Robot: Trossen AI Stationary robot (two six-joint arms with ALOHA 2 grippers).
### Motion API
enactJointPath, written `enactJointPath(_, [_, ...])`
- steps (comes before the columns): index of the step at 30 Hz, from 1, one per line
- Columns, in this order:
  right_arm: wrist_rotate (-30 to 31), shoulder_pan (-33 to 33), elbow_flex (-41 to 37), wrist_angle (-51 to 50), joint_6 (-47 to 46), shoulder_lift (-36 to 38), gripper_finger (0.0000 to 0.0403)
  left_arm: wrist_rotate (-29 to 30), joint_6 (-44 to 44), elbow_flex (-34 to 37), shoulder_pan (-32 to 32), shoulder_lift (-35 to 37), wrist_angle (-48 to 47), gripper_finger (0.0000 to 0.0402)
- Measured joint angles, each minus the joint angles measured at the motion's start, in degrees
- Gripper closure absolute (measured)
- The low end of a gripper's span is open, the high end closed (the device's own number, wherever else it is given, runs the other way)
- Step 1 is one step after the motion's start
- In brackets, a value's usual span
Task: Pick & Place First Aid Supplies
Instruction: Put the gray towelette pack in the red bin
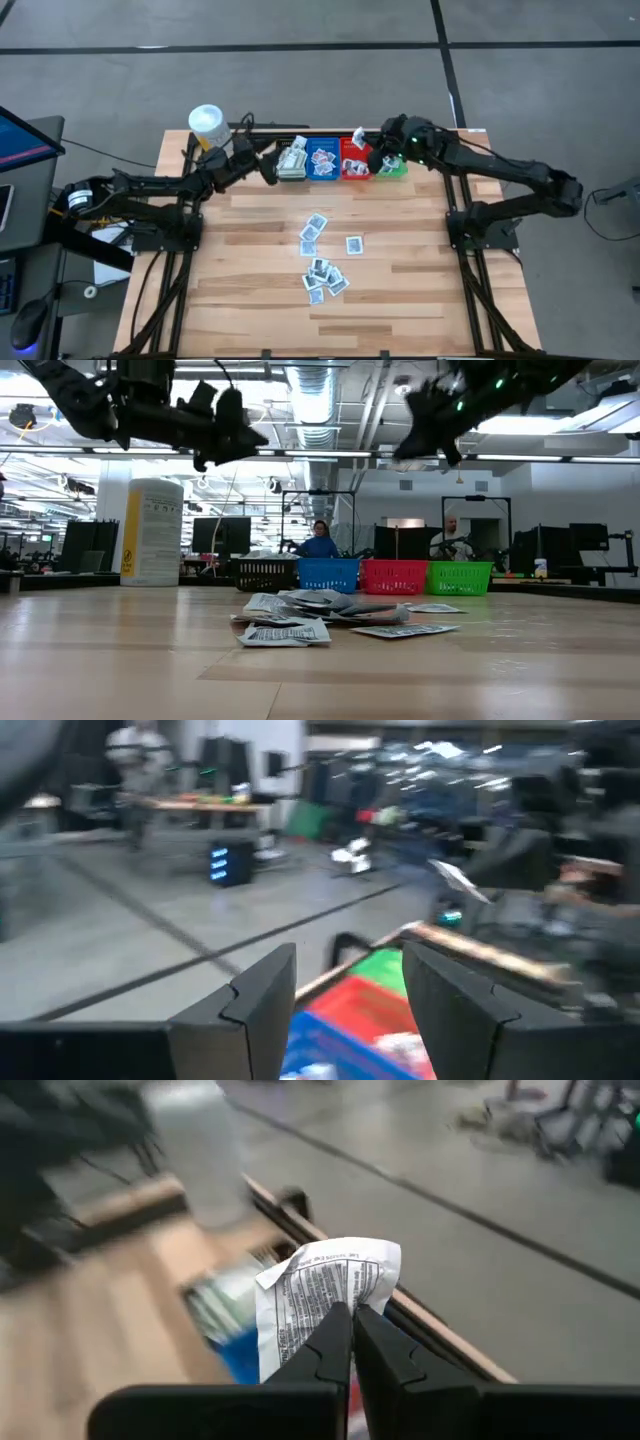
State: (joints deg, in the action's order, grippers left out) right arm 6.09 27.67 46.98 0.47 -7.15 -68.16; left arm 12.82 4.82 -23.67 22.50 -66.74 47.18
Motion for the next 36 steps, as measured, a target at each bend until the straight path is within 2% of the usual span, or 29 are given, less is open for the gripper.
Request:
enactJointPath(5, [-0.3,4.12,-0.02,-0.24,1.82,-7.08,0.0401,3.56,-0.04,-0.01,4.94,-2.41,0.26,0.0215])
enactJointPath(8, [-1.94,6.22,-0.02,-0.07,3.17,-10.81,0.0401,3.72,1.15,0.01,7.02,-4.49,0.27,0.0215])
enactJointPath(12, [-2.0,7.94,-0.02,1.27,3.25,-15.31,0.0401,3.67,5.65,0.01,7.83,-6.67,0.6,0.0215])
enactJointPath(17, [-2.12,8.56,-0.02,3.33,3.47,-20.02,0.0401,3.69,6.52,0.01,7.83,-8.04,0.88,0.0215])
enactJointPath(22, [-8.11,7.86,-0.02,3.67,6.48,-22.1,0.0398,3.69,6.6,0.01,7.81,-8.04,1.29,0.0215])
enactJointPath(28, [-7.13,6.75,0.0,3.57,11.55,-22.32,0.0344,3.69,6.6,0.01,7.81,-8.04,2.14,0.0215])
enactJointPath(36, [-6.08,6.28,0.0,1.78,9.08,-21.18,0.0265,3.35,7.45,0.01,6.77,-8.02,2.71,0.0215])
